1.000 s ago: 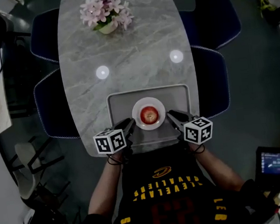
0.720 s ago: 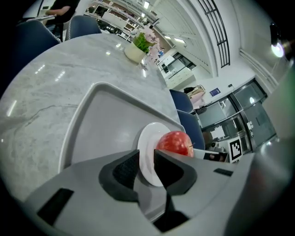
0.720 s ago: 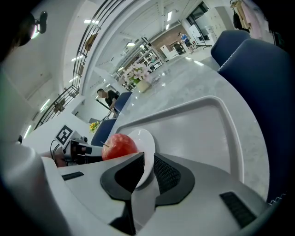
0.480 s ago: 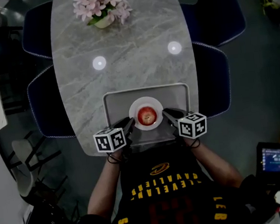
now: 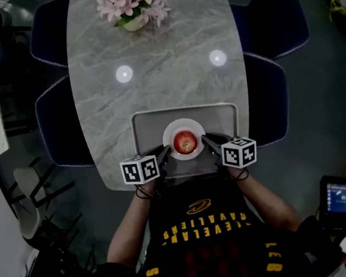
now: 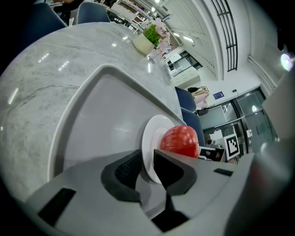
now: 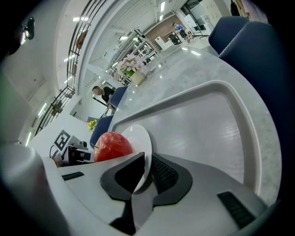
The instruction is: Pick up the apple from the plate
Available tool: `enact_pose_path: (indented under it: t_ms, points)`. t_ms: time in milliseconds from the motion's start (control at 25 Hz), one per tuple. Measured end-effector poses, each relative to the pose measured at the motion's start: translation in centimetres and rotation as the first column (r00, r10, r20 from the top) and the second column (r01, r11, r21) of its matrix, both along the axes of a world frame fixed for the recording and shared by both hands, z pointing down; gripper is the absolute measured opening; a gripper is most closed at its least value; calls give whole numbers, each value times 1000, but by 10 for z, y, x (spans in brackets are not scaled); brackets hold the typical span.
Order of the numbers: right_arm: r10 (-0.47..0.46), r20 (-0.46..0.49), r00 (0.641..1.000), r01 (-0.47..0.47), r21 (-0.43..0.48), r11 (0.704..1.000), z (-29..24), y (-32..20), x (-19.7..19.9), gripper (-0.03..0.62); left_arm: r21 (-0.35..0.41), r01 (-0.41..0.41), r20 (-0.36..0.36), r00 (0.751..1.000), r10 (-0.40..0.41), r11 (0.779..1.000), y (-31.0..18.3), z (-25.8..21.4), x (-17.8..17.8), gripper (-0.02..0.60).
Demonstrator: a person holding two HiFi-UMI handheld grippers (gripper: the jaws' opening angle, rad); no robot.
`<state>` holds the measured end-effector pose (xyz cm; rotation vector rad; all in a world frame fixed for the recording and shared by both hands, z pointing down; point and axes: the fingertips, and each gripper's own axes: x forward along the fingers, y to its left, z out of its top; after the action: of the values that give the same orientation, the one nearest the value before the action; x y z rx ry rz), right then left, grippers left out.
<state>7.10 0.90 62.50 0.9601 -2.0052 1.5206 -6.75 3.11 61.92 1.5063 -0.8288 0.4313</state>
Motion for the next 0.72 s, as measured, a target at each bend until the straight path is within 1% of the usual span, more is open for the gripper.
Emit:
enact_pose_path:
  t_ms: [120,240,480,720]
  points:
    - [36,13,999,-36,-23,999,3,1,2,51,-9,5,-4,1000,-5,1000,1,1,-1,84]
    - [62,43,997,-61,-26,998,-1,-2,-2,51,-23,19,-6,1000,-19,1000,0,3,-3,52]
    - [91,69,993,-87,-60,994,-1,-3,-1,44,-35,32,-15,999,-33,999,-5,3,-3,43]
    - [97,83,992,-89,-94,992,-2,-3,0,41,-50,31,-28,999,-33,998,-6,0,-3,37]
